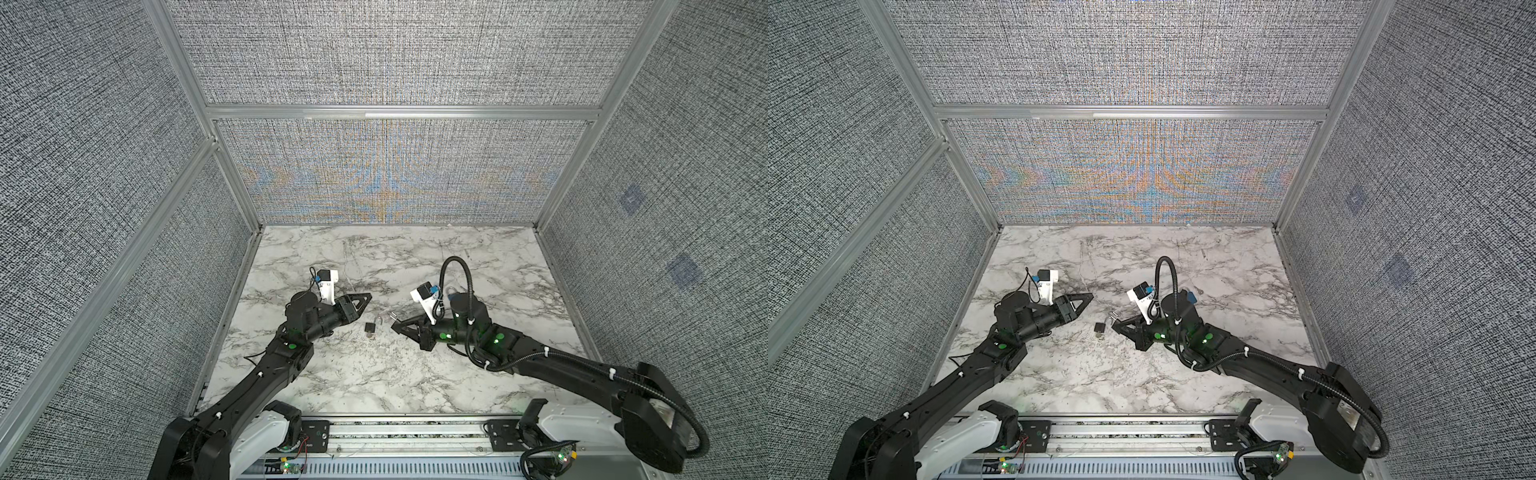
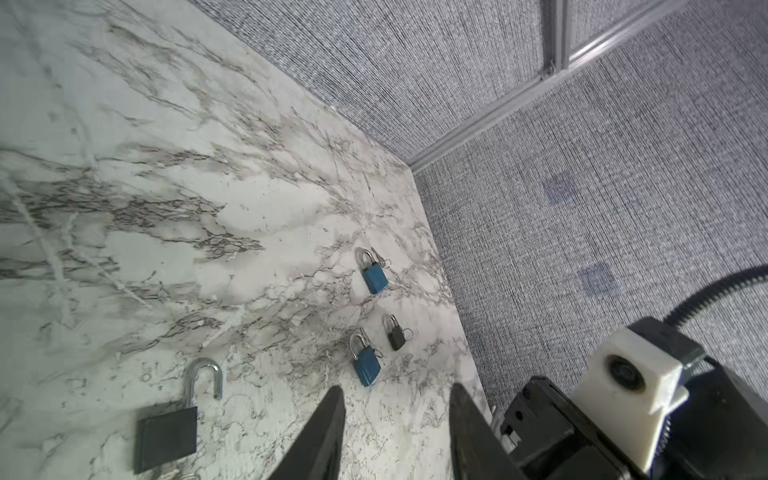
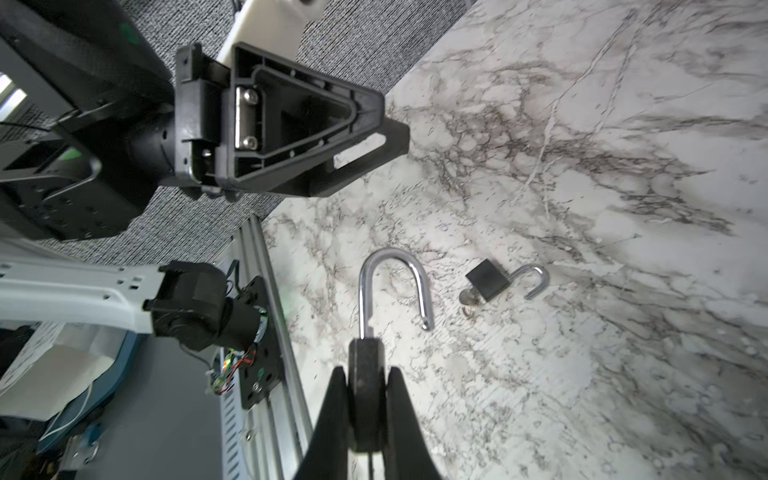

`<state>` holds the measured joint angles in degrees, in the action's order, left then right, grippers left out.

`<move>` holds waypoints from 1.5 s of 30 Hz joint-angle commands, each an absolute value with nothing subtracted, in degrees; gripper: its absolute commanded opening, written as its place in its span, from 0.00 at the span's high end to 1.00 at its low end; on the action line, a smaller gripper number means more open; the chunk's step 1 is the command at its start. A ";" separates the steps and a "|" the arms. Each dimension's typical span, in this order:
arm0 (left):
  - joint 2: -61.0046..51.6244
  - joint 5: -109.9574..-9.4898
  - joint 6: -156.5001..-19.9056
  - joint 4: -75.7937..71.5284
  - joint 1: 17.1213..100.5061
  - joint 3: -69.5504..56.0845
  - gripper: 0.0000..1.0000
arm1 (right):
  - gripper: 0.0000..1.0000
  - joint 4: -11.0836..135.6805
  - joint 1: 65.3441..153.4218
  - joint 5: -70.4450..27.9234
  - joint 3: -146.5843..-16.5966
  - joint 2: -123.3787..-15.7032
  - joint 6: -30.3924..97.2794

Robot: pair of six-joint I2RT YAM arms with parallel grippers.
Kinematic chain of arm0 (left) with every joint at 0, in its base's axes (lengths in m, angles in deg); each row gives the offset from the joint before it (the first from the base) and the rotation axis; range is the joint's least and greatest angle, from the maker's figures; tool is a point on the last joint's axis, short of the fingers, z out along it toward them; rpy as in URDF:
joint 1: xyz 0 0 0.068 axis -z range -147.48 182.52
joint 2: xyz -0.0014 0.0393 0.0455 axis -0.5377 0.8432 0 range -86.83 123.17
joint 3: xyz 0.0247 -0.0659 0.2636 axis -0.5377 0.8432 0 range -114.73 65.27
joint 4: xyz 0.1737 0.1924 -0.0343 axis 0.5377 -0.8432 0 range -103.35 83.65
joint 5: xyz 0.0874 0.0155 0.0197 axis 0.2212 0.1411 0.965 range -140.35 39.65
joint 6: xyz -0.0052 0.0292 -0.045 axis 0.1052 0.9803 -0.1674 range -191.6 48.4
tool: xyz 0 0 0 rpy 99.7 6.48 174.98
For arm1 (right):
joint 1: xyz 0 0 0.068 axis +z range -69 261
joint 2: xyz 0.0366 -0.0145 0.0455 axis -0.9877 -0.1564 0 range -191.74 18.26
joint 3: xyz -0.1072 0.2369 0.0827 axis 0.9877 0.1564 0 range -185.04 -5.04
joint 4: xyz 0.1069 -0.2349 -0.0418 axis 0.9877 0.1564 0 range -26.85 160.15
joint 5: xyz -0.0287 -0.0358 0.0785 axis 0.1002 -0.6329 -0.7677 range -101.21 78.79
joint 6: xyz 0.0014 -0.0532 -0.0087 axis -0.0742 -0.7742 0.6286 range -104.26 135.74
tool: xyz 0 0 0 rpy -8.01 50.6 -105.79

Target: Lock with the key

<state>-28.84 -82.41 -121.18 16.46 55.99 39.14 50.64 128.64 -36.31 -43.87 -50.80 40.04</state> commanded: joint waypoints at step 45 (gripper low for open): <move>-19.08 -101.83 -115.00 24.94 62.71 34.96 0.69 | 1.00 49.00 121.34 -56.72 -44.19 -53.93 47.52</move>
<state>-19.52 -100.31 -116.15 24.04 62.15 35.53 51.49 121.45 -56.42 -43.84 -53.99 47.21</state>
